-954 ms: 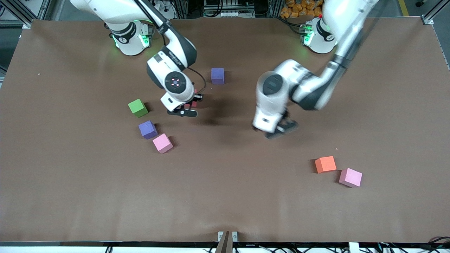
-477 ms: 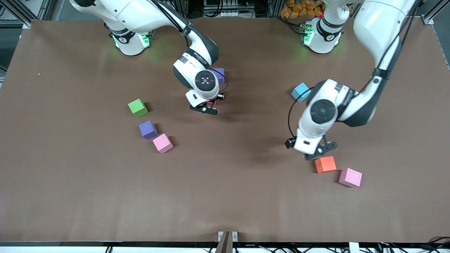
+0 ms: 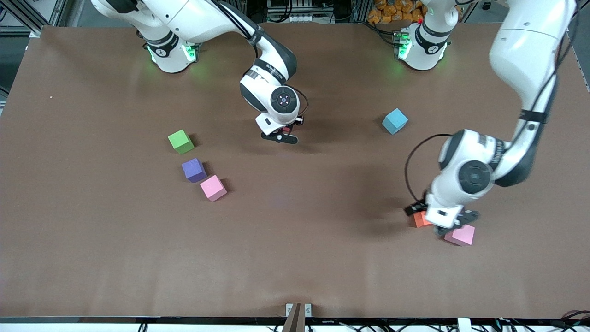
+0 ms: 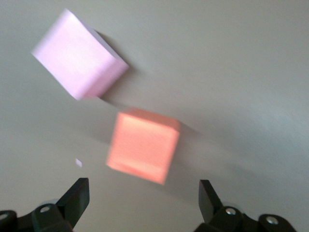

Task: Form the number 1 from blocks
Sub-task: 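Place the red cube by blue with the right gripper while the left gripper grasps orange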

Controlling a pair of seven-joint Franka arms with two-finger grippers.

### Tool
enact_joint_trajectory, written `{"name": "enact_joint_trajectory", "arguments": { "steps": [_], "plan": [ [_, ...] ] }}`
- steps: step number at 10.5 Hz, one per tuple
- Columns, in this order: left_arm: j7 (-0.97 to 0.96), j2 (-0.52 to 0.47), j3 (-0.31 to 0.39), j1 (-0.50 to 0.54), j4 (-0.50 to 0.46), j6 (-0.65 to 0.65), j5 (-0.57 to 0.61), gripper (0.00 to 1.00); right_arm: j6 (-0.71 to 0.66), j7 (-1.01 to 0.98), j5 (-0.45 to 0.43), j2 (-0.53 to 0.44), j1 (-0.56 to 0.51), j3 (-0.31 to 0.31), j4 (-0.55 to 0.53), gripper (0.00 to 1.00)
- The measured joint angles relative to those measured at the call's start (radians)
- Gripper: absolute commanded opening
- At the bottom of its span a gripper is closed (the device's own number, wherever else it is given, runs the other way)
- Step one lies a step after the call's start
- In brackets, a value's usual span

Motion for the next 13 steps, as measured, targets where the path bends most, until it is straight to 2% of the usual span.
{"name": "enact_joint_trajectory", "arguments": {
  "steps": [3, 13],
  "plan": [
    [0.082, 0.031, 0.0, 0.065, 0.011, 0.001, 0.0, 1.0, -0.013, -0.054, 0.0, 0.003, 0.001, 0.0, 0.0, 0.0],
    [0.082, 0.078, -0.006, 0.026, 0.018, 0.017, 0.0, 1.0, -0.016, -0.071, 0.001, 0.023, 0.003, 0.0, 0.001, 0.0]
  ]
}}
